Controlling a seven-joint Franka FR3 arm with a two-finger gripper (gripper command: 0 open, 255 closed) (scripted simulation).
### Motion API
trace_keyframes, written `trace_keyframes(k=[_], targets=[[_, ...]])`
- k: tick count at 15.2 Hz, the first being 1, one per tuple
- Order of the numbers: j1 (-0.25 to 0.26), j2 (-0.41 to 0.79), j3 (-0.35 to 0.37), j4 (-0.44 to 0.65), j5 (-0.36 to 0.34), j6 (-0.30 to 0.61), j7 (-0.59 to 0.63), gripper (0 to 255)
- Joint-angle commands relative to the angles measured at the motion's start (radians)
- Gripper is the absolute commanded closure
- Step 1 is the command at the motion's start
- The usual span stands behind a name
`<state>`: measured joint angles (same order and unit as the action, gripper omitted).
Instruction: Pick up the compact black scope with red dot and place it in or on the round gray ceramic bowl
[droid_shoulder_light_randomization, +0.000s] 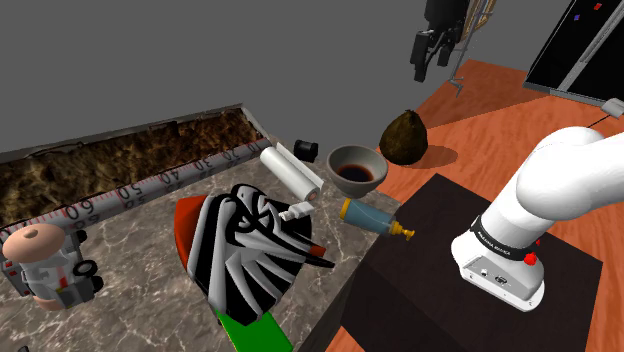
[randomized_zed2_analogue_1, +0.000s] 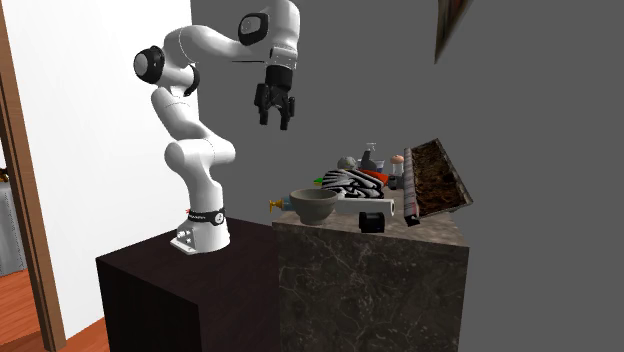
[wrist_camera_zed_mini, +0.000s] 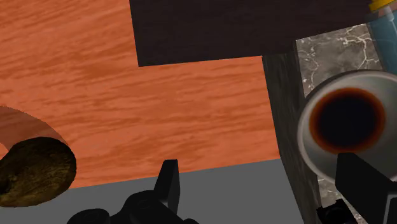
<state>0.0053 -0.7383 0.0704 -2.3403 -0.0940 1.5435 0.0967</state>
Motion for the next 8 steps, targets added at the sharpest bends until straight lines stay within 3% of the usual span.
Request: trace_keyframes(k=[1, 8], targets=[[0.0, 0.0, 0.0, 0.0, 0.0, 0.0, 0.0, 0], [0.026, 0.184, 0.018, -0.033, 0.027, 0.223, 0.001, 0]])
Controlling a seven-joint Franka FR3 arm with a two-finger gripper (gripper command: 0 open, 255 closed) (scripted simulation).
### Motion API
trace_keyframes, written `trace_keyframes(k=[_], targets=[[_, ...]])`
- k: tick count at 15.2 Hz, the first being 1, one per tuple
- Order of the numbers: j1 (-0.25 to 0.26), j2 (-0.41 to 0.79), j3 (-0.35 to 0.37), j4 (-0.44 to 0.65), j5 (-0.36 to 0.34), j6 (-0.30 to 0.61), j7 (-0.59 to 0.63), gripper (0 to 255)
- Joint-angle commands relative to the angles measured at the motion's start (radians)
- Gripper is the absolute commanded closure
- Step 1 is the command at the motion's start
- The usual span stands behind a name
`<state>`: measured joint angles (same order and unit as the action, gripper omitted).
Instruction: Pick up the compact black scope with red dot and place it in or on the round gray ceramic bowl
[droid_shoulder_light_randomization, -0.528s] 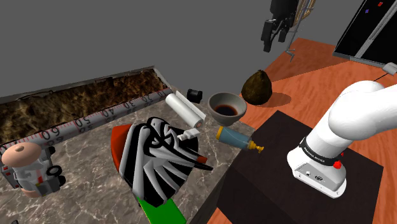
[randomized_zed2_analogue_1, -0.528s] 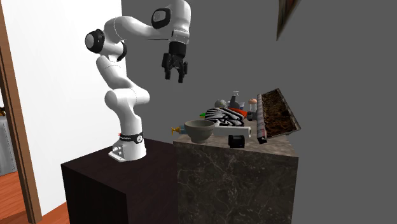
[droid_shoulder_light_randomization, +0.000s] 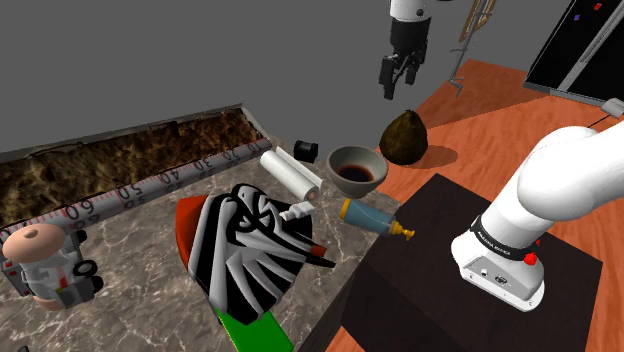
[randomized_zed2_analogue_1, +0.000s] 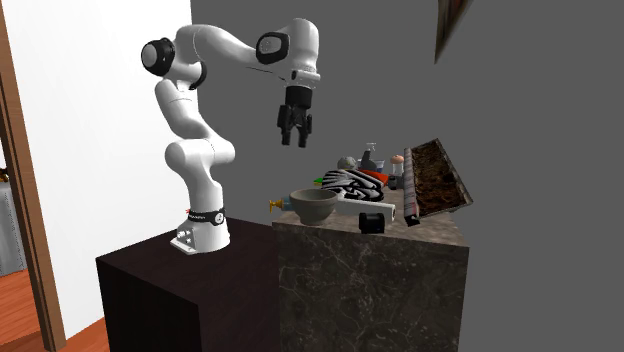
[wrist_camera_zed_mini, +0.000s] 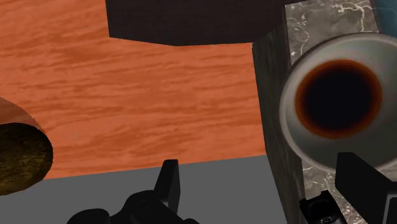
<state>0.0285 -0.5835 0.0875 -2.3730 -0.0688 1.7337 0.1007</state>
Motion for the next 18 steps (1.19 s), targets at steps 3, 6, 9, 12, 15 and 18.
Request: trace_keyframes(k=[3, 6, 9, 12, 15, 18], targets=[[0.013, 0.121, 0.01, 0.005, 0.011, 0.123, -0.004, 0], [0.022, 0.219, 0.021, 0.022, 0.017, 0.207, -0.005, 0], [0.032, 0.322, 0.032, 0.051, 0.021, 0.284, -0.006, 0], [0.041, 0.427, 0.044, 0.09, 0.021, 0.352, -0.006, 0], [0.05, 0.535, 0.055, 0.141, 0.018, 0.412, -0.006, 0], [0.061, 0.644, 0.066, 0.202, 0.012, 0.462, -0.005, 0]])
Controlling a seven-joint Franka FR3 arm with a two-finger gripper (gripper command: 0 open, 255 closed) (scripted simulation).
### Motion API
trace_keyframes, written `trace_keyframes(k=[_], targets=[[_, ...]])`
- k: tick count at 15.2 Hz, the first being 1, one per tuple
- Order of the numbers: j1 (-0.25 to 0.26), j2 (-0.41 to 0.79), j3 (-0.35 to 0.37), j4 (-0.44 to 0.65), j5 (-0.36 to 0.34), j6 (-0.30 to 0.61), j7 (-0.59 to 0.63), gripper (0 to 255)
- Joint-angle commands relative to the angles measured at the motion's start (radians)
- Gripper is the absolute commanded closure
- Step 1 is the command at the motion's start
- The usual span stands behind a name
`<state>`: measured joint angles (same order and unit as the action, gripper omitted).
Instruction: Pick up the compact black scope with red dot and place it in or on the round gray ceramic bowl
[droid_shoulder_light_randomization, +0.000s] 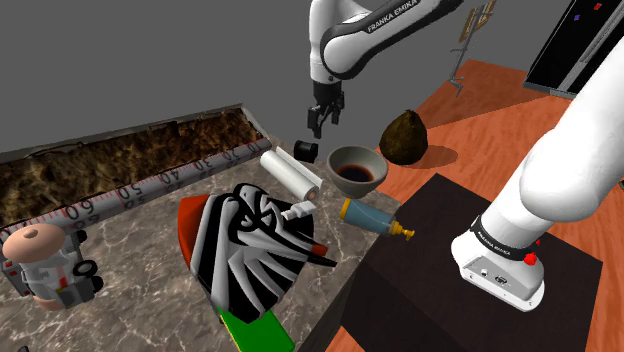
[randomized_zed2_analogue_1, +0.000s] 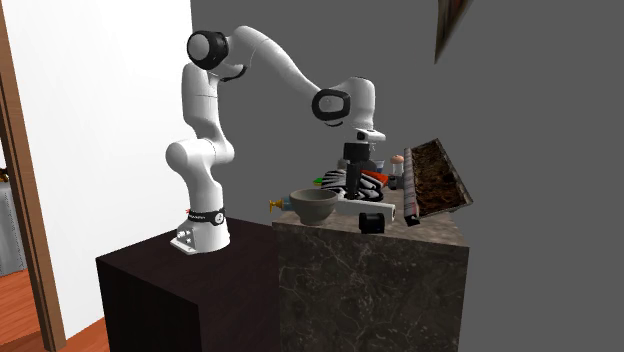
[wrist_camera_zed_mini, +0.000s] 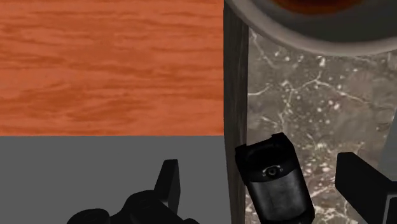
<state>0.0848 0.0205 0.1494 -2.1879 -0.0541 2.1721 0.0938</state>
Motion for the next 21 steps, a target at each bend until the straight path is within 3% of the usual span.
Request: trace_keyframes(k=[1, 4, 12, 20, 21], targets=[[0.008, 0.076, 0.008, 0.04, -0.006, 0.039, 0.003, 0], [0.021, 0.186, 0.017, 0.115, -0.016, 0.075, 0.004, 0], [0.025, 0.252, 0.011, 0.088, -0.034, 0.167, 0.015, 0], [0.025, 0.251, 0.011, 0.088, -0.034, 0.167, 0.015, 0], [0.025, 0.251, 0.011, 0.088, -0.034, 0.167, 0.015, 255]])
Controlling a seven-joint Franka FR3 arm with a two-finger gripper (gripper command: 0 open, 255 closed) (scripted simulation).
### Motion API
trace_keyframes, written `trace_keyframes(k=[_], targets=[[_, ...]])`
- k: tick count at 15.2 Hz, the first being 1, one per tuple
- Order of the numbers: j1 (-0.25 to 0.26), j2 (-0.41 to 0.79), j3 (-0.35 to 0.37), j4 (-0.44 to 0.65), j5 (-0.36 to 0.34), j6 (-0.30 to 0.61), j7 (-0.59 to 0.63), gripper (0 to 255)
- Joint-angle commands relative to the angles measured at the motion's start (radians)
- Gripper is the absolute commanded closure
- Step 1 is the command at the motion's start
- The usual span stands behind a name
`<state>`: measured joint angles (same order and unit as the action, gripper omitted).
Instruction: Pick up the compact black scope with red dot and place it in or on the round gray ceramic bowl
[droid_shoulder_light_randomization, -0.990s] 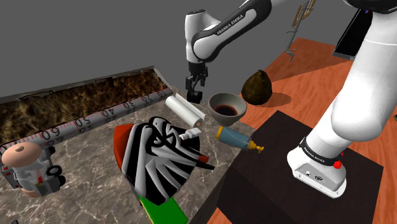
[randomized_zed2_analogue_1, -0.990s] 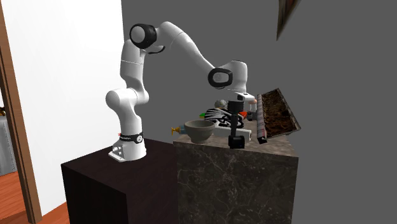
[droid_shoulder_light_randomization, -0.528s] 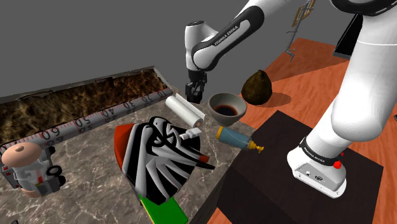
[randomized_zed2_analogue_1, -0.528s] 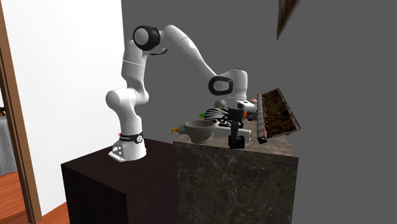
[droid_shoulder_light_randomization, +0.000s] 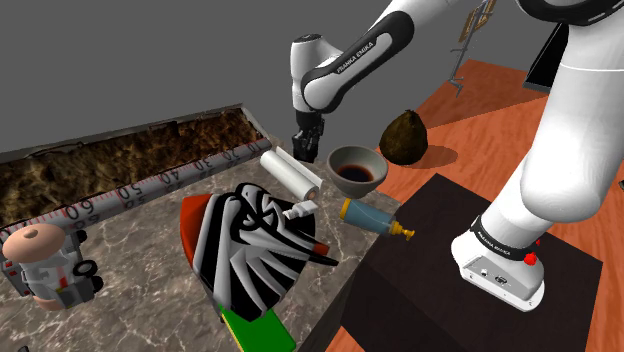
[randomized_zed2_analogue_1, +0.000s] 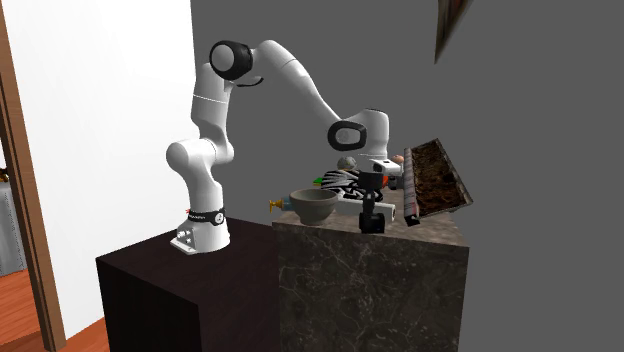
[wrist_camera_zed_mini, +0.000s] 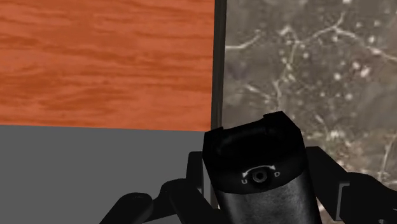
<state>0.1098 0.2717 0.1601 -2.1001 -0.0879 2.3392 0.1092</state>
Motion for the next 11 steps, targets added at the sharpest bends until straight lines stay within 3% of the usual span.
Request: trace_keyframes(k=[1, 11], targets=[[0.0, 0.0, 0.0, 0.0, 0.0, 0.0, 0.0, 255], [-0.001, -0.018, 0.002, 0.005, 0.005, -0.023, -0.004, 255]])
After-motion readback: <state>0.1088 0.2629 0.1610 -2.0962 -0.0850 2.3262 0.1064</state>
